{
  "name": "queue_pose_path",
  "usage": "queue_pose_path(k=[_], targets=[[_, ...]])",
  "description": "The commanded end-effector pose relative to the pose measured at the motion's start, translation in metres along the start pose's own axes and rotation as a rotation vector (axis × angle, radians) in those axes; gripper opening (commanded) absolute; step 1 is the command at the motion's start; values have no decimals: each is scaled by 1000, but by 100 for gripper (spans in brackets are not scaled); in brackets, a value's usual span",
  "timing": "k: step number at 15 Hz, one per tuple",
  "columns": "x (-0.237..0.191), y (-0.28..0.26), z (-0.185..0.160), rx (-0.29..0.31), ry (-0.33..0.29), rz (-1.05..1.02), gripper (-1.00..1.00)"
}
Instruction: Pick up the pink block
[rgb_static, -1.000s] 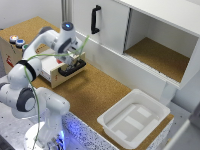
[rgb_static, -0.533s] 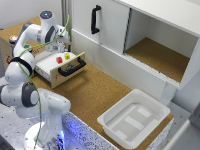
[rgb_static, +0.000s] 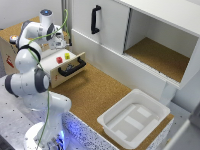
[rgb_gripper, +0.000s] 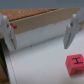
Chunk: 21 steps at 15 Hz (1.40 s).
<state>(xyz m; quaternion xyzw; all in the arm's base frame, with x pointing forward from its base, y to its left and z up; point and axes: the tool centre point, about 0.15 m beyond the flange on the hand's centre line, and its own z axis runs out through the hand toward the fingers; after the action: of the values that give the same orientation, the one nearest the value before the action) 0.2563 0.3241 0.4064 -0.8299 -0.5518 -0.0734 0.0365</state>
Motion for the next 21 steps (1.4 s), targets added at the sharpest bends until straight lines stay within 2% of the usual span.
queue_pose_path(k=[1, 6, 10, 11, 18, 19, 21], targets=[[8, 15, 34, -67, -146, -107, 100], [0, 54, 73, -28, -118, -102, 100], [-2, 78, 81, -33, -79, -64, 100], [-3, 81, 83, -16, -70, -53, 100], [0, 83, 85, -14, -60, -52, 100], [1, 83, 86, -23, -58, -44, -100], [2, 84, 86, -29, -60, -32, -100]])
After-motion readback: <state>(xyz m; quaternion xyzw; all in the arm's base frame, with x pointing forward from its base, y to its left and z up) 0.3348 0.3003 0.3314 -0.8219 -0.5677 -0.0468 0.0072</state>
